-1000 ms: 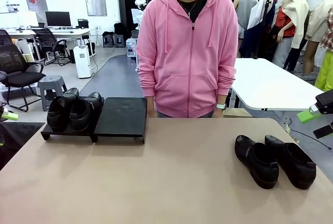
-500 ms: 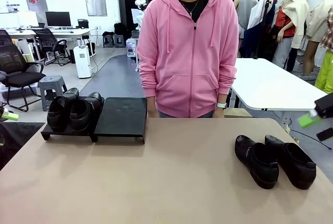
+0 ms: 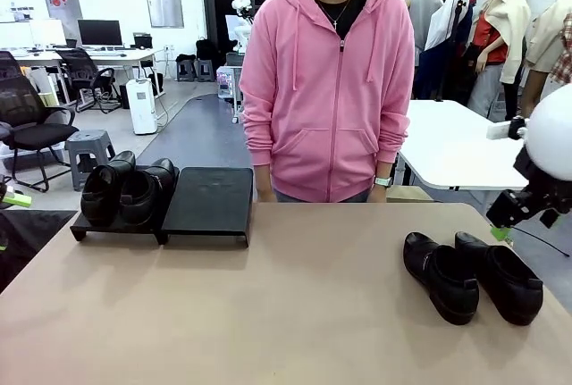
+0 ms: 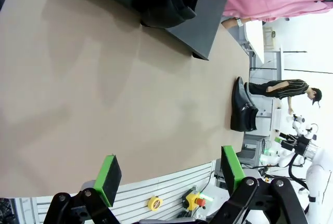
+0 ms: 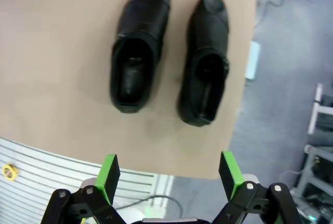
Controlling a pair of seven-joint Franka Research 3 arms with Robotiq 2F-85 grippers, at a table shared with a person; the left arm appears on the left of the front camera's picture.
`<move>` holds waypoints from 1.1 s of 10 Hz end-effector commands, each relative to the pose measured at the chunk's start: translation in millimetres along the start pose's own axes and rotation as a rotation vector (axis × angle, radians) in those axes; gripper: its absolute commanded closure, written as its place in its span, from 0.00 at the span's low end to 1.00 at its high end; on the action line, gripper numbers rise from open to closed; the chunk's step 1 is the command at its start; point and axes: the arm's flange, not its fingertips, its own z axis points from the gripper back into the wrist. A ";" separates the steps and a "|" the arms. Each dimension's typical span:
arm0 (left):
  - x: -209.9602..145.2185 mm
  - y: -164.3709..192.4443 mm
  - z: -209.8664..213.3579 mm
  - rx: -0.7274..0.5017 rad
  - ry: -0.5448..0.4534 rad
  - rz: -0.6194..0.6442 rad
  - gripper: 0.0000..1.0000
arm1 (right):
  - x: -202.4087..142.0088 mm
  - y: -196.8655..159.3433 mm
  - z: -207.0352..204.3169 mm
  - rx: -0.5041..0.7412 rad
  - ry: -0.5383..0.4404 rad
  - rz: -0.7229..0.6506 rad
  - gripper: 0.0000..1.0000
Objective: Organize the shoes by placing them on the stand.
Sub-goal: Pick up one Shoe and place it in the middle of the table.
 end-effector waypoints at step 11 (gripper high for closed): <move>-0.6 -1.0 2.9 0.003 0.007 0.006 0.00 | 85.5 15.7 -142.9 0.022 0.028 -0.088 0.00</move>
